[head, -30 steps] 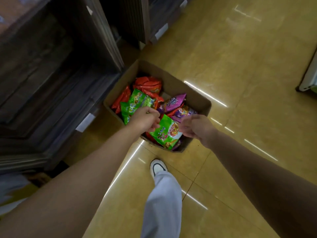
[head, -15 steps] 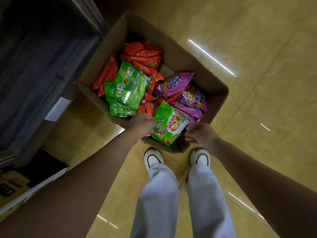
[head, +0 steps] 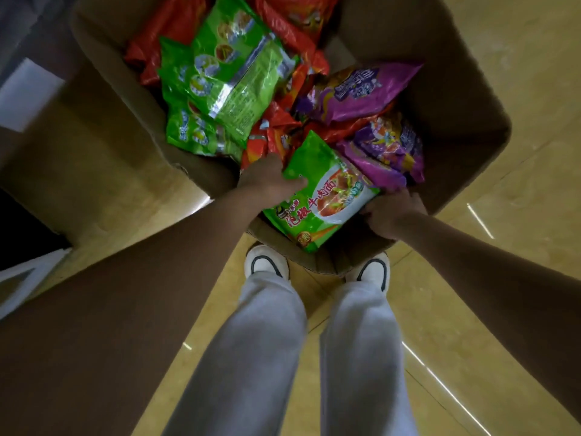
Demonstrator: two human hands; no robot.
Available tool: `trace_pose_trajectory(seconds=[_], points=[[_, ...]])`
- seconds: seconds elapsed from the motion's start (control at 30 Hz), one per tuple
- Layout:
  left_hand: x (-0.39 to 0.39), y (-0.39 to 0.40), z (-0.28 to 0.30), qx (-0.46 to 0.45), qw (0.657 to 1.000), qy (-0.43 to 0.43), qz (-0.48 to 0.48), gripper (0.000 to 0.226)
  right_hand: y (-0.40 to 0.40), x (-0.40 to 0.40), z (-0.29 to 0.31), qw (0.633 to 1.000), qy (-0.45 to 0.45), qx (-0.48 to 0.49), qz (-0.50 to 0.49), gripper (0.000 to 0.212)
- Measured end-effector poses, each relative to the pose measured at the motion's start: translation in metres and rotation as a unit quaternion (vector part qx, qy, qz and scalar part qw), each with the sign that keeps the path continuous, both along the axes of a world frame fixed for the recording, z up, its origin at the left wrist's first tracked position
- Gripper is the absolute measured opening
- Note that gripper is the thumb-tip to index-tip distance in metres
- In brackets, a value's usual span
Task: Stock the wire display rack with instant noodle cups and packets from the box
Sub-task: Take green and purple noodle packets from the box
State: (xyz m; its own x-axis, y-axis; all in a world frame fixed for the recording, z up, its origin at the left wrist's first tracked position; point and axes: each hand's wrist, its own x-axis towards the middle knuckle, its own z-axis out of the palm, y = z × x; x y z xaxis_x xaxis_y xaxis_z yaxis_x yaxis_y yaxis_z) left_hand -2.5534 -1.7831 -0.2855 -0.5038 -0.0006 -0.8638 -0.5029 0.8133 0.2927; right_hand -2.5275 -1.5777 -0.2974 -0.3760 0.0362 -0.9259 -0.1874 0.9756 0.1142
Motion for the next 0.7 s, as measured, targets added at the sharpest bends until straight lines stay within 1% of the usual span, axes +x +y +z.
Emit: trace_pose_trajectory(seconds=[0.07, 0.1, 0.17, 0.2, 0.3, 0.5, 0.6, 0.7], points=[[0.002, 0.002, -0.008, -0.002, 1.0, -0.011, -0.017, 0.081, -0.003, 0.003, -0.009, 0.999, -0.021, 0.012, 0.033, 0.054], [0.002, 0.003, -0.008, -0.007, 1.0, -0.016, -0.025, 0.089, -0.005, 0.004, -0.01, 0.999, -0.014, 0.01, 0.037, 0.056], [0.0, 0.005, -0.007, -0.02, 0.998, -0.032, -0.047, 0.099, -0.006, 0.005, -0.005, 1.0, 0.009, -0.004, 0.019, 0.058], [0.0, 0.006, -0.005, -0.02, 0.997, -0.046, -0.052, 0.101, -0.005, 0.004, -0.001, 1.0, 0.014, -0.016, 0.0, 0.059], [0.004, 0.011, 0.008, 0.009, 0.996, -0.087, -0.022, 0.091, 0.001, -0.002, 0.016, 0.997, 0.025, -0.063, -0.045, 0.058], [0.006, 0.015, 0.053, 0.001, 0.998, -0.055, 0.027, 0.063, 0.004, -0.023, 0.06, 0.989, 0.022, -0.129, -0.07, 0.051], [-0.002, 0.01, 0.078, 0.009, 0.995, -0.056, 0.076, 0.061, 0.005, -0.033, 0.091, 0.987, 0.018, -0.146, -0.066, 0.046], [-0.012, 0.006, 0.109, 0.038, 0.99, -0.078, 0.112, 0.068, 0.005, -0.039, 0.119, 0.987, 0.016, -0.151, -0.058, 0.043]])
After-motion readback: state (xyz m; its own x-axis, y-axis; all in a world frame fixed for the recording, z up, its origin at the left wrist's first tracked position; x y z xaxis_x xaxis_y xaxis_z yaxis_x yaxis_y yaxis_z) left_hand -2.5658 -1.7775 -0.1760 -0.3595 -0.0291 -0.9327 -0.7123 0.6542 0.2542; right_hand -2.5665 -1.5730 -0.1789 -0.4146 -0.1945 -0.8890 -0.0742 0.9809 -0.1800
